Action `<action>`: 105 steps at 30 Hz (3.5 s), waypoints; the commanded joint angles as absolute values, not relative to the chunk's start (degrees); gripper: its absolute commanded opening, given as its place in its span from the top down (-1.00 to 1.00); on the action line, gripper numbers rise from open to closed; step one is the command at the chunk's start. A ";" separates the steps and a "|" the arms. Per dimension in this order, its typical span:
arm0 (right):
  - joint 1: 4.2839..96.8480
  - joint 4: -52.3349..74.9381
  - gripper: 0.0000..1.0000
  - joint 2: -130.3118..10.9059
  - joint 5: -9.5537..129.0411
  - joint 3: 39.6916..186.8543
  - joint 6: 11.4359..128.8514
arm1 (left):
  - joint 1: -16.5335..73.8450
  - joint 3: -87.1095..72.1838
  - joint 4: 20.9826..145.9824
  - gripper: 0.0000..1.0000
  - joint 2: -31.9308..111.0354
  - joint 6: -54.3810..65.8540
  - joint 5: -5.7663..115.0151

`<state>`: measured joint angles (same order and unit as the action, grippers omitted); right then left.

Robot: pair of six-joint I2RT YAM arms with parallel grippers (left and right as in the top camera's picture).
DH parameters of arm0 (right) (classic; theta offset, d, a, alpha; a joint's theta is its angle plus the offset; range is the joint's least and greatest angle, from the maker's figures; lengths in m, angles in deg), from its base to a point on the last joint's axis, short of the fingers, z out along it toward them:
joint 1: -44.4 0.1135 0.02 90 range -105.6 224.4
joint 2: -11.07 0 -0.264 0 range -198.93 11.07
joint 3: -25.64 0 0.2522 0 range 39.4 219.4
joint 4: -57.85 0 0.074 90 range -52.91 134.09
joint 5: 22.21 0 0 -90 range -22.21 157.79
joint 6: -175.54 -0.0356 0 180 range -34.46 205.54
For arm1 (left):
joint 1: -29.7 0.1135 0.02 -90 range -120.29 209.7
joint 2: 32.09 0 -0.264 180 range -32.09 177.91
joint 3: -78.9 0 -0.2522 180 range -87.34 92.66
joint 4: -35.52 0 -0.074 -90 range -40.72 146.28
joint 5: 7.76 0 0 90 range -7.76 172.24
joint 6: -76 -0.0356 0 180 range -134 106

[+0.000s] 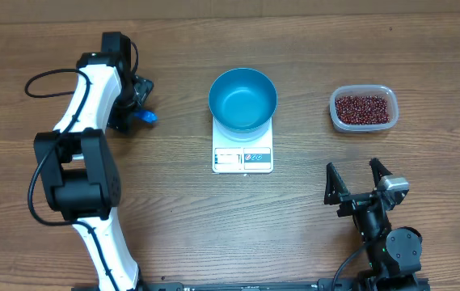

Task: Scoop item into bowl and weigh 150g on scale
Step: 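Lower the left gripper over the blue scoop and grasp its handle, then lift the blue scoop with the left gripper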

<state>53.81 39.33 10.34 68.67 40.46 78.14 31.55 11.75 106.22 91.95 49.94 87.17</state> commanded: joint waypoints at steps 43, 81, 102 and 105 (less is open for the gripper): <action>53.64 39.51 -1.00 10.91 69.20 39.84 78.51 | 31.18 11.38 100.91 -0.09 94.21 47.76 90.32; 53.64 39.51 -1.00 10.91 69.20 39.84 78.51 | 32.03 9.56 98.51 0.44 94.23 45.07 91.67; 53.64 39.51 -1.00 10.91 69.20 39.84 78.51 | 31.92 13.91 101.44 0.82 93.51 43.25 90.47; 53.64 39.51 -1.00 10.91 69.20 39.84 78.51 | 31.92 16.43 103.78 0.92 93.46 43.12 89.40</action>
<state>53.81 39.33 10.34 68.63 40.46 78.14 31.70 12.38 102.18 93.59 44.50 90.27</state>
